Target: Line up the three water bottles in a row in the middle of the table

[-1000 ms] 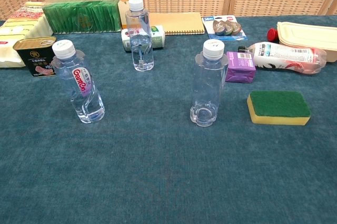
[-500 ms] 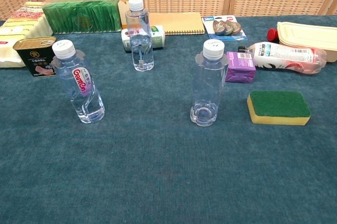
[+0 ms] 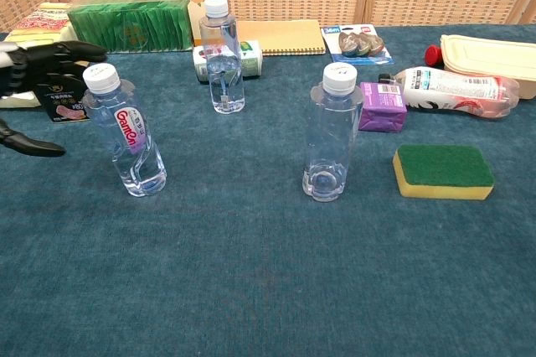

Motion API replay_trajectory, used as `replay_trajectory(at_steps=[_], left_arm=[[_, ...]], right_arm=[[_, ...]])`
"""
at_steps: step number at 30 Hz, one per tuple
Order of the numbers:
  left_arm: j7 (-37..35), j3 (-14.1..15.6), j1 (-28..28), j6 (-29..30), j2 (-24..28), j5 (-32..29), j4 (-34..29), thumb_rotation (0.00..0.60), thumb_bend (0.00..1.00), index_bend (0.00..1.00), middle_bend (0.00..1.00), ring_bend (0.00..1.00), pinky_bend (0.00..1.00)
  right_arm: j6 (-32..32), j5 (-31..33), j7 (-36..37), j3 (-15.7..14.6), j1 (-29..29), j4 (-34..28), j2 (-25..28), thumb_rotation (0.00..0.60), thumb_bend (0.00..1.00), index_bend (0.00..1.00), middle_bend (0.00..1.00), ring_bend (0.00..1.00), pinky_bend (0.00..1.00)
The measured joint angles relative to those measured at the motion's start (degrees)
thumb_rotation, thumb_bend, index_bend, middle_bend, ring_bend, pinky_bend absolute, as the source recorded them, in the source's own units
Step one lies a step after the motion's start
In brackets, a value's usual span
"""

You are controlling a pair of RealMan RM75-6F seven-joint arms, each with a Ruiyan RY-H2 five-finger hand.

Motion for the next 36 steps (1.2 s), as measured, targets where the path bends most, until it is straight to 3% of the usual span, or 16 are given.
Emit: replay_trajectory(at_steps=[7,11,16,21,36], left_arm=[[0.56,-0.18,-1.44,-0.59,-4.21,-2.33,2.28,0.6,0.19,0.0,0.01,0.01,0.23],[2.87,-0.48,-2.14,-2.13,-6.1,-4.32,2.51,0.6,0.28,0.01,0.1,0.09,0.33],[4.98,-1.27,-2.56,-2.7,-8.48,-6.5,2.88,0.6,0.38,0.2,0.26,0.22,0.43],[6.11,-2.41,-2.75,-1.81,-11.24,-8.02,3.81,0.6,0.41,0.31,0.35,0.29,0.47],[6.42,-1.88,-1.62,5.6,-12.49,-5.72,3.52,0.6,0.4,0.33,0.37,0.29,0.47]], right_arm=[[-0.23,0.05,0.94,0.37,-0.29,0.02,0.27,0.525,0.02,0.17,0.06,0.01,0.25],[-0.21,-0.02,1.46,0.63,-0.42,-0.01,0.43,0.523,0.02,0.17,0.06,0.01,0.25],[-0.06,-0.1,2.14,0.91,-0.65,-0.08,0.69,0.524,0.02,0.17,0.06,0.01,0.25],[-0.18,0.11,2.86,1.23,-0.89,-0.01,1.06,0.524,0.02,0.17,0.06,0.01,0.25],[-0.46,-0.12,2.9,1.73,-1.18,-0.19,1.15,0.522,0.02,0.17,0.06,0.01,0.25]])
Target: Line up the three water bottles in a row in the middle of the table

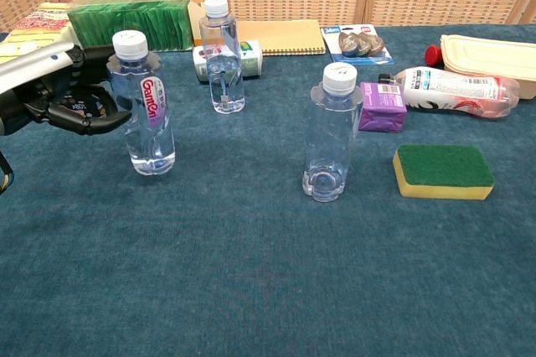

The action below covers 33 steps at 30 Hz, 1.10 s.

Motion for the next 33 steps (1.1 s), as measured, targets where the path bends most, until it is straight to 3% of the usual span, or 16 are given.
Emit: replay_trajectory(at_steps=[9,19,33], left_arm=[[0.89,0.27,-1.17,5.14,-1.49,6.02,-3.94,0.6,0.39,0.33,0.37,0.29,0.47],[6.03,-1.59,-5.12,0.83,-7.89,3.42,-4.36,0.6,0.4,0.33,0.37,0.29,0.47],[3.81,-1.74,-6.17,-0.09,-13.36,0.85,1.94,0.6,0.4,0.33,0.37,0.29,0.47]], right_arm=[[-0.41,0.05,-0.01,0.18,-0.09,-0.33,0.17,0.522,0.02,0.17,0.06,0.01,0.25],[-0.47,0.26,0.83,0.47,-0.27,-0.27,0.47,0.52,0.02,0.17,0.06,0.01,0.24],[-1.29,0.28,1.64,0.57,-0.16,-0.46,0.86,0.524,0.02,0.17,0.06,0.01,0.24]])
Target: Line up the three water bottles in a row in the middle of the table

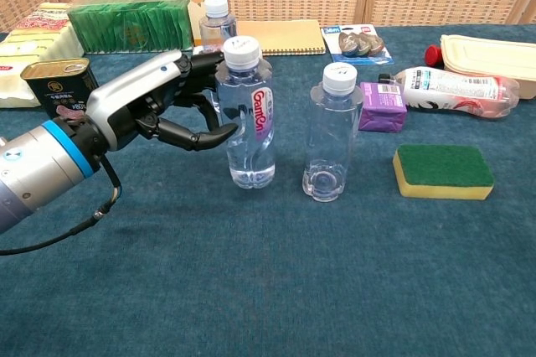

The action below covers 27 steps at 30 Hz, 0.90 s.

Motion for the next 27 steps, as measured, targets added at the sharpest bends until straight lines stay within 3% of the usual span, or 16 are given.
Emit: replay_trajectory(at_steps=[13,16,18,25,27], left_arm=[[-0.39,0.36,-1.38,-1.1,-3.13,-0.58,4.63,0.6,0.38,0.33,0.37,0.29,0.46],[-0.6,0.62,-1.55,-1.33,-3.15,-0.57,4.8,0.6,0.38,0.32,0.31,0.24,0.42],[-0.78,0.69,-1.56,-1.25,-3.23,-0.58,5.11,0.6,0.38,0.29,0.24,0.19,0.39],[-0.52,1.4,-1.61,-1.36,-3.32,-0.57,5.87,0.6,0.36,0.02,0.05,0.06,0.31],[-0.49,1.53,-1.63,-1.44,-3.12,-0.6,5.75,0.6,0.34,0.0,0.03,0.04,0.3]], right_arm=[[-0.28,0.2,0.61,0.21,-0.02,0.07,0.2,0.525,0.02,0.18,0.06,0.01,0.24],[-0.36,0.27,0.57,0.24,-0.04,0.0,0.24,0.526,0.02,0.18,0.06,0.01,0.24],[-0.41,0.3,0.61,0.26,-0.04,-0.01,0.26,0.524,0.02,0.18,0.06,0.01,0.24],[-0.35,0.22,0.6,0.29,-0.11,-0.09,0.35,0.522,0.02,0.18,0.06,0.01,0.24],[-0.36,0.22,0.6,0.29,-0.13,-0.1,0.38,0.522,0.02,0.18,0.06,0.01,0.24]])
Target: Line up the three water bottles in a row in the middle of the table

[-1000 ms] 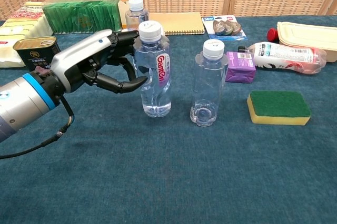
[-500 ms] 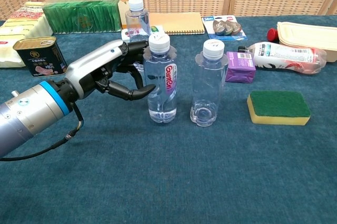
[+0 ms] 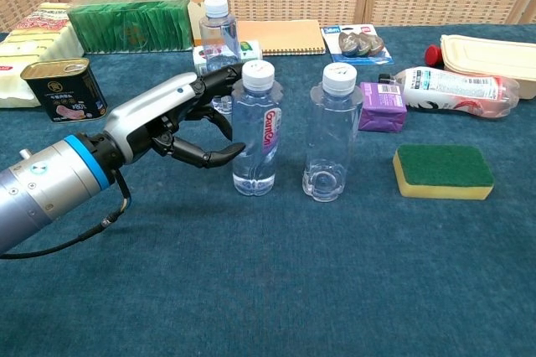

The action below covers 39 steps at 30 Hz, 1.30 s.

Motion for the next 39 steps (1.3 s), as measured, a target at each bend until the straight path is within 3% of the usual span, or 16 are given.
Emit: replay_trajectory(at_steps=[10,18,20,25,30,39], left_arm=[[-1.28,0.6,0.63,1.34,1.13,0.24,-0.68,0.6,0.31,0.0,0.0,0.0,0.27],[-3.11,2.77,4.03,5.69,6.48,1.02,-1.86,0.6,0.28,0.0,0.0,0.0,0.23],[-3.96,3.57,5.11,6.26,8.75,0.94,-2.31,0.6,0.25,0.0,0.0,0.0,0.2],[-5.53,4.16,7.93,9.14,13.23,0.04,-3.12,0.6,0.1,0.0,0.0,0.0,0.01],[-7.15,1.35,9.06,10.86,15.15,-3.02,-3.1,0.6,0.08,0.0,0.0,0.0,0.0],[-11.83,-5.74,4.56,1.41,13.75,-9.51,0.05,0.6,0.08,0.0,0.0,0.0,0.0]], right_arm=[[-0.3,-0.11,-0.4,-0.11,0.0,-0.3,0.07,0.522,0.02,0.18,0.06,0.01,0.24],[-0.6,-0.23,-0.83,-0.31,-0.02,-0.93,0.32,0.525,0.02,0.18,0.06,0.02,0.24],[-0.58,-0.44,-0.95,-0.38,-0.03,-1.09,0.36,0.524,0.02,0.18,0.06,0.02,0.24],[-0.68,-0.91,-1.3,-0.57,0.05,-1.5,0.41,0.524,0.02,0.18,0.06,0.02,0.24],[-0.97,-1.4,-1.71,-0.77,0.26,-1.94,0.34,0.522,0.02,0.18,0.06,0.02,0.24],[-1.42,-1.09,-1.25,-0.8,0.43,-1.9,0.49,0.522,0.02,0.18,0.06,0.02,0.23]])
